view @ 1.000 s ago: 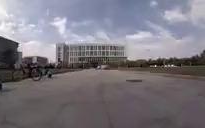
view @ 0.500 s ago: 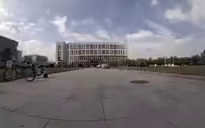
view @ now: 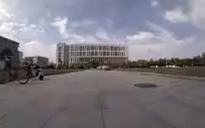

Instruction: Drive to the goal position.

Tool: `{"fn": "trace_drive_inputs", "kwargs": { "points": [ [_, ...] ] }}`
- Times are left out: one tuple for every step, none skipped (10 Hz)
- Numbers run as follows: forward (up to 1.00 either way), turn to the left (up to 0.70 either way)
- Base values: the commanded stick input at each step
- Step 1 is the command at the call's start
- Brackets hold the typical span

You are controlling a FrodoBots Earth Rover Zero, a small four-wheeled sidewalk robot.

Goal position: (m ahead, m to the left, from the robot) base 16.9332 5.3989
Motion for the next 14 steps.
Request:
{"fn": "trace_drive_inputs", "kwargs": {
  "points": [
    [1.0, 0.0],
    [1.0, 0.0],
    [1.0, 0.0],
    [1.0, 0.0],
    [1.0, 0.0],
    [1.0, 0.0],
    [1.0, 0.01],
    [1.0, 0.02],
    [1.0, 0.0],
    [1.0, 0.0],
    [1.0, 0.0],
    [1.0, 0.0],
    [1.0, 0.0],
    [1.0, 0.0]
  ]
}}
